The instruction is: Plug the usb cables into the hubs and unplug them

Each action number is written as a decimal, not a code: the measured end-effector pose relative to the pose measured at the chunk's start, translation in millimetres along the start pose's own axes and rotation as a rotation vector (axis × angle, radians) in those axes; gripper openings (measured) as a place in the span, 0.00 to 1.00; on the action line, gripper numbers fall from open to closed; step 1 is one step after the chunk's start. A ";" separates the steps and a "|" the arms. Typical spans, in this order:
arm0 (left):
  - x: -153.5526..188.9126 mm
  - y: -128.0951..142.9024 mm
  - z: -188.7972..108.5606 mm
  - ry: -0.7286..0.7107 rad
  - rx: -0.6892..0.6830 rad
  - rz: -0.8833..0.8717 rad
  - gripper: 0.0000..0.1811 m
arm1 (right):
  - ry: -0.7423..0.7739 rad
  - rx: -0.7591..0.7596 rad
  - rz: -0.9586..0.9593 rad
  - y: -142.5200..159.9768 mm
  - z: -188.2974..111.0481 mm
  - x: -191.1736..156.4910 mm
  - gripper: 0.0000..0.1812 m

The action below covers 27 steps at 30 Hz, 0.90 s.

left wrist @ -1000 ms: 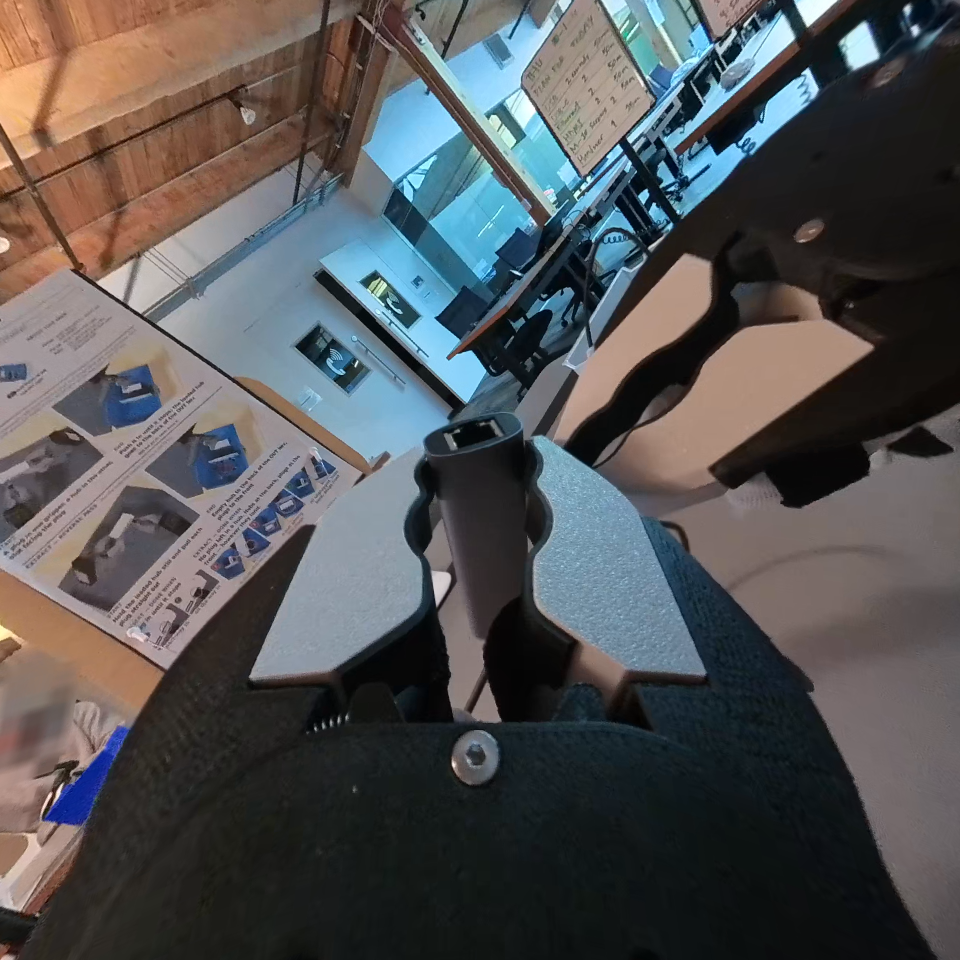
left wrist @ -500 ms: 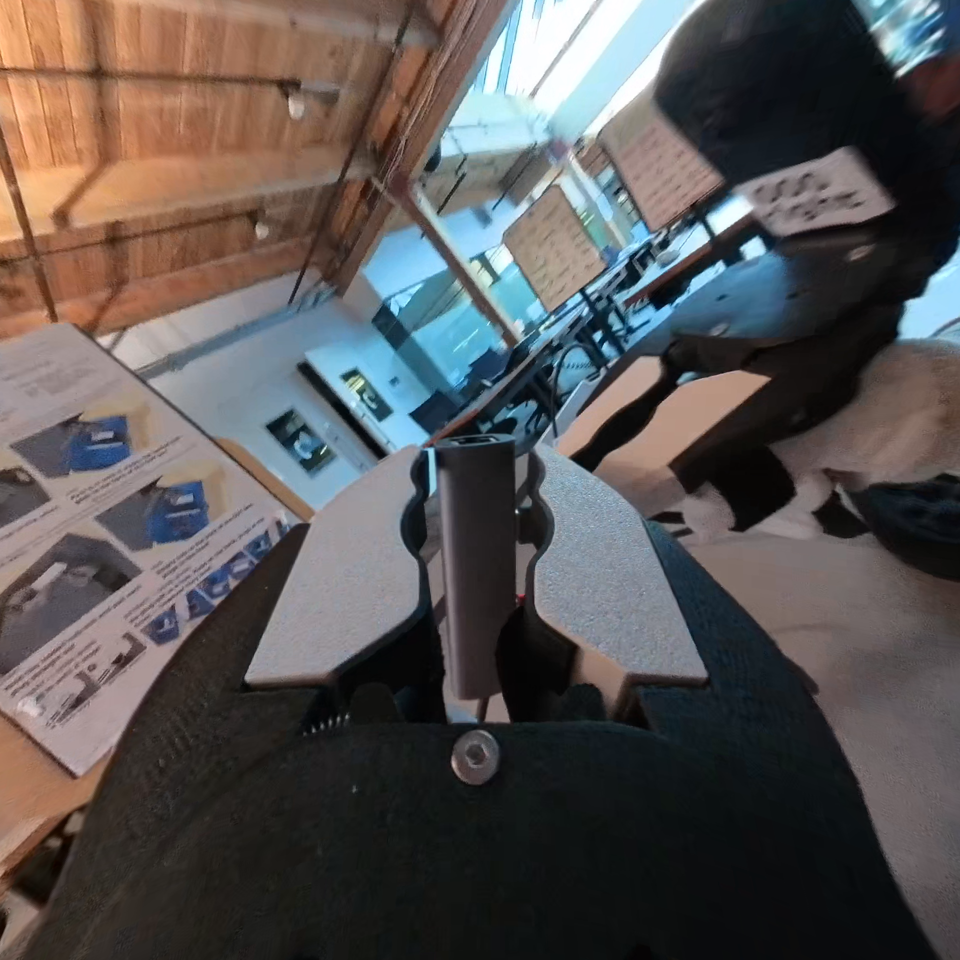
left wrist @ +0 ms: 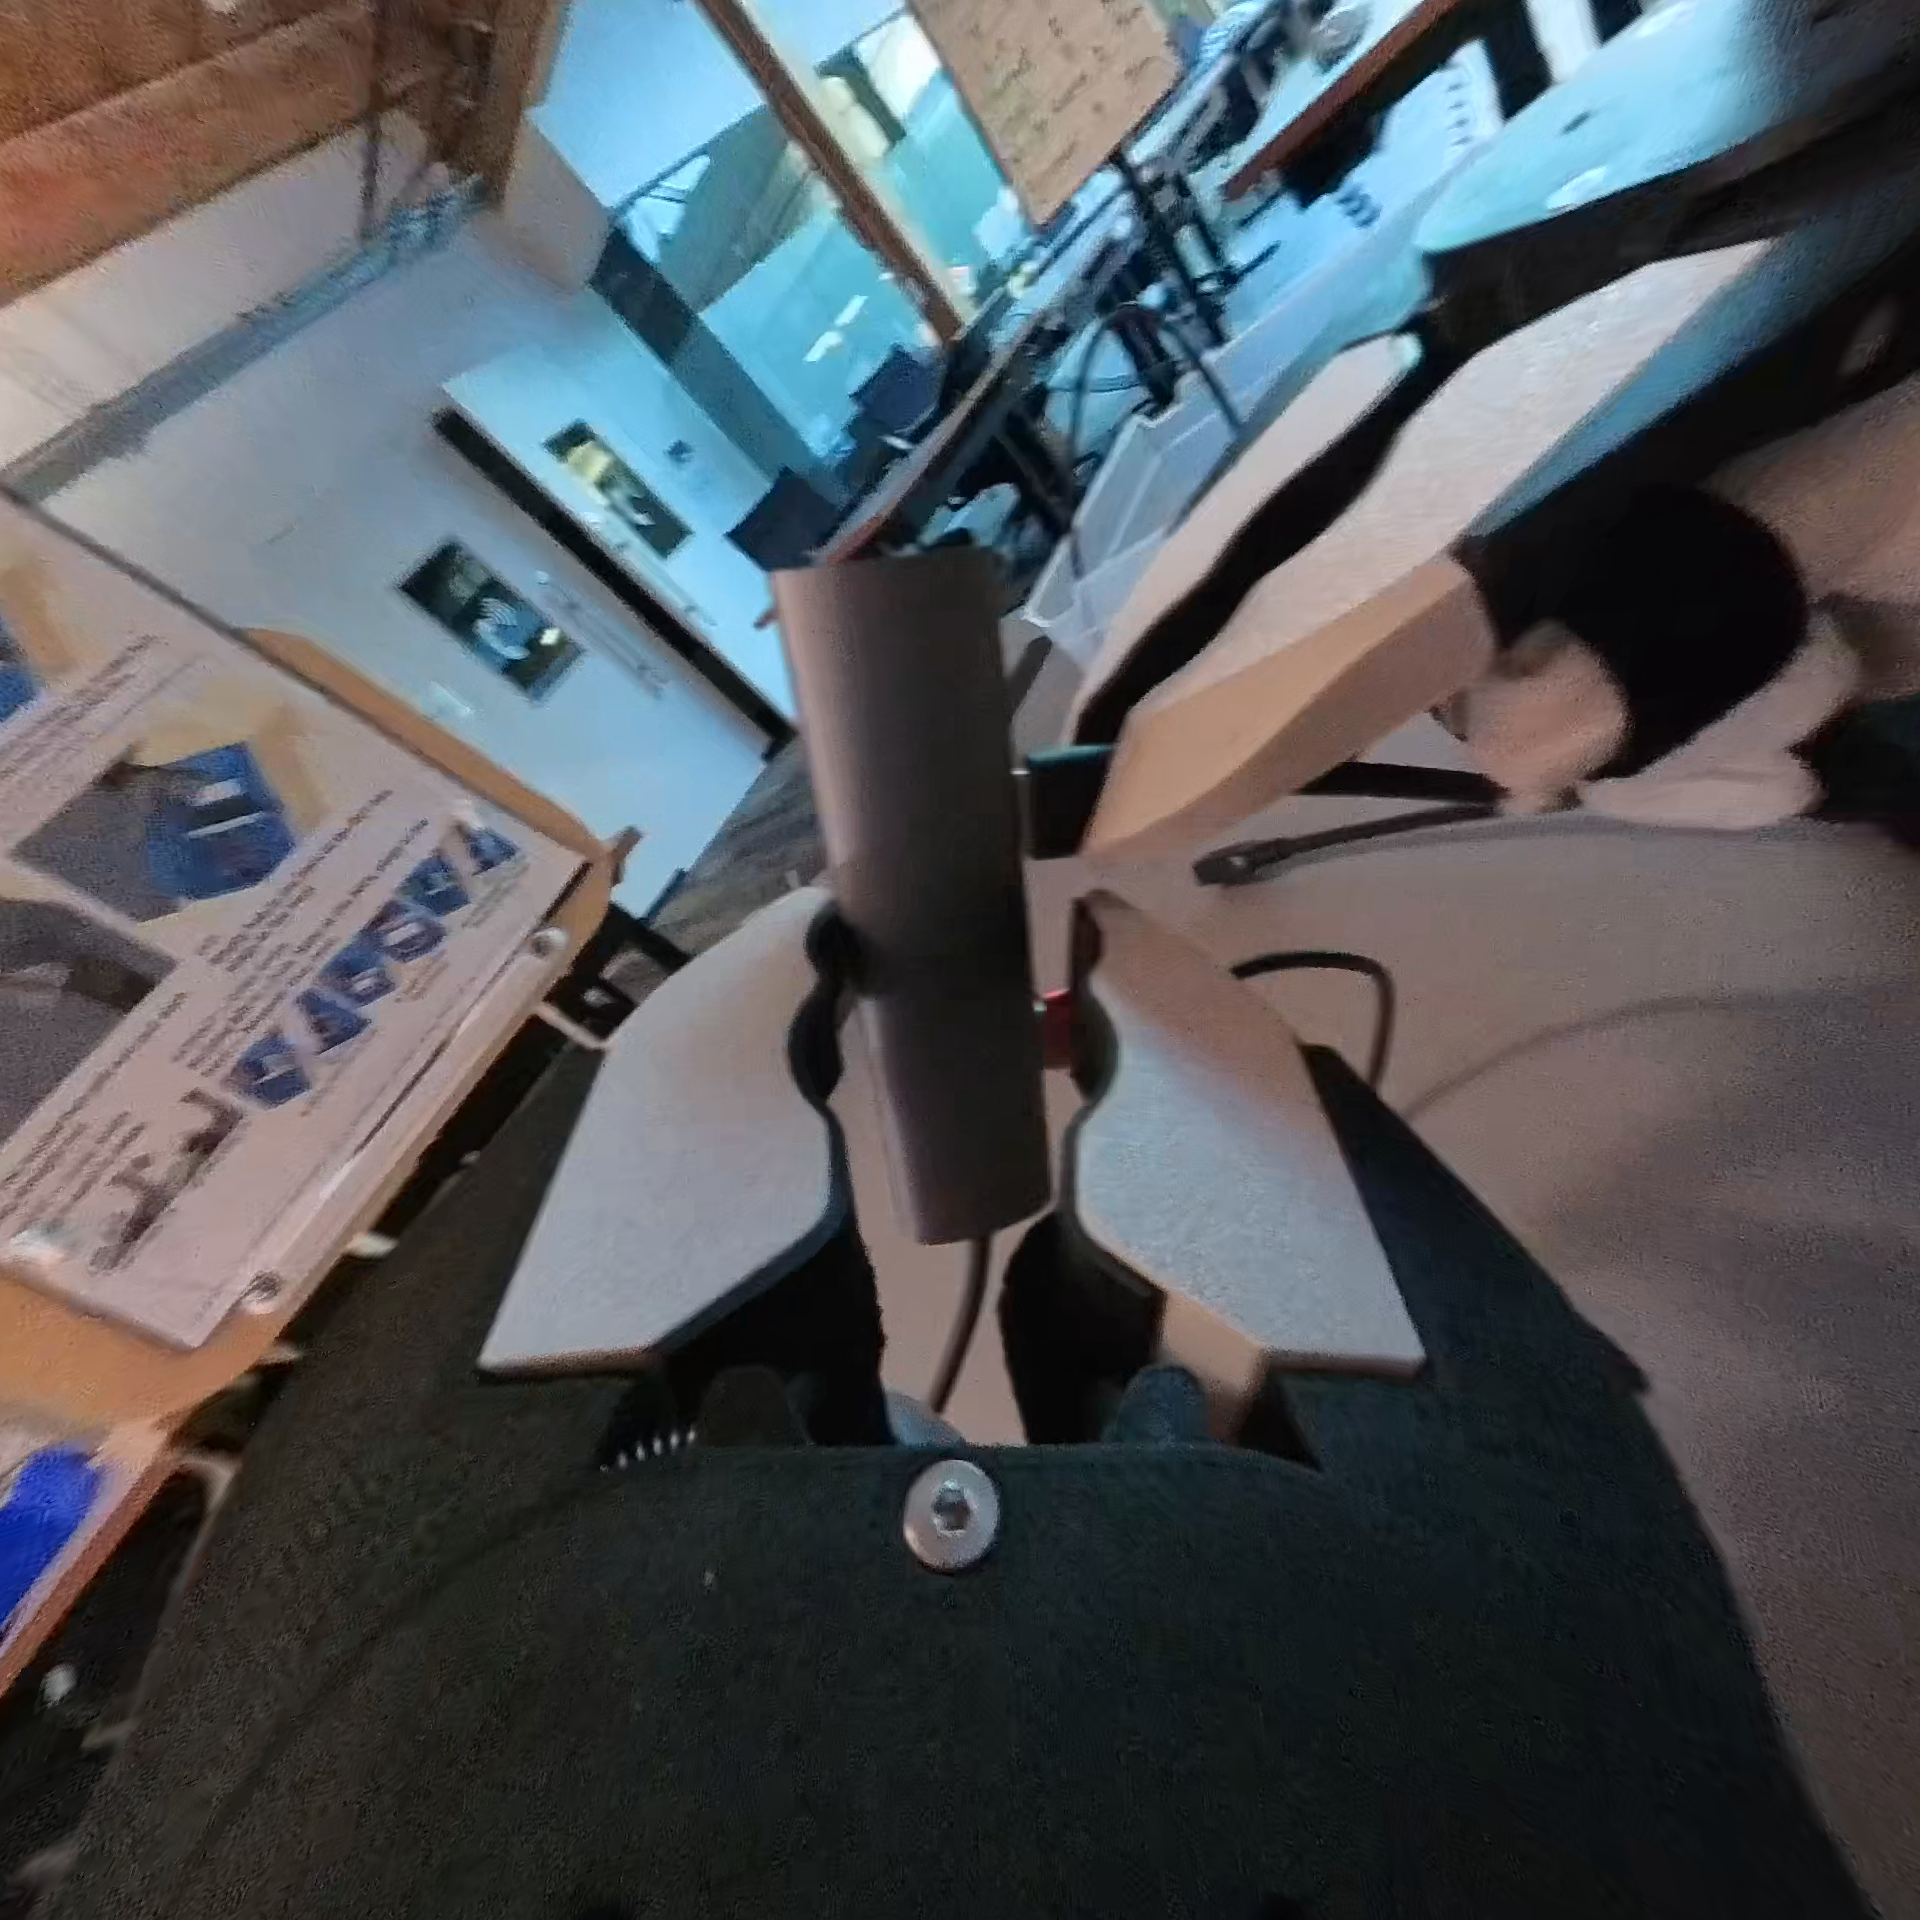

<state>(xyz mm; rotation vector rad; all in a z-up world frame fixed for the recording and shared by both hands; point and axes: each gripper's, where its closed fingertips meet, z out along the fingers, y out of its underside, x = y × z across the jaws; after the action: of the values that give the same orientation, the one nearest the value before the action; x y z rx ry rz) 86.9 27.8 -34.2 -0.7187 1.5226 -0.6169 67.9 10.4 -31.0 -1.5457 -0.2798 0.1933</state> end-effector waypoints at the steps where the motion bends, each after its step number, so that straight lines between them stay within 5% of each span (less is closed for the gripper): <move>1: -4.4 -0.9 -2.5 -0.032 0.005 0.007 0.18 | -0.012 0.001 0.002 0.0 0.3 -2.1 0.05; 9: -5.8 2.6 -1.0 -0.024 -0.024 -0.167 0.18 | -0.043 0.009 0.113 -2.2 1.9 0.5 0.05; 13: -5.3 8.8 2.2 -0.045 -0.079 -0.066 0.18 | 0.024 -0.062 -0.079 3.2 1.9 4.0 0.05; 17: -3.1 8.3 4.4 -0.012 -0.063 -0.138 0.18 | -0.026 -0.009 0.086 0.1 -0.1 6.3 0.05; 22: -5.0 14.1 2.9 -0.024 -0.074 -0.174 0.18 | -0.008 -0.057 0.039 5.0 5.0 5.5 0.05; 27: 0.9 16.2 7.1 0.001 -0.059 -0.418 0.18 | -0.047 -0.015 0.225 6.2 4.2 8.6 0.06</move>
<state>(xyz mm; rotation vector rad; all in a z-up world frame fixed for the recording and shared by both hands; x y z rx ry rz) 92.6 38.0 -47.4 -1.0961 1.4033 -0.8849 75.2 17.1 -36.6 -1.5876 -0.1441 0.4054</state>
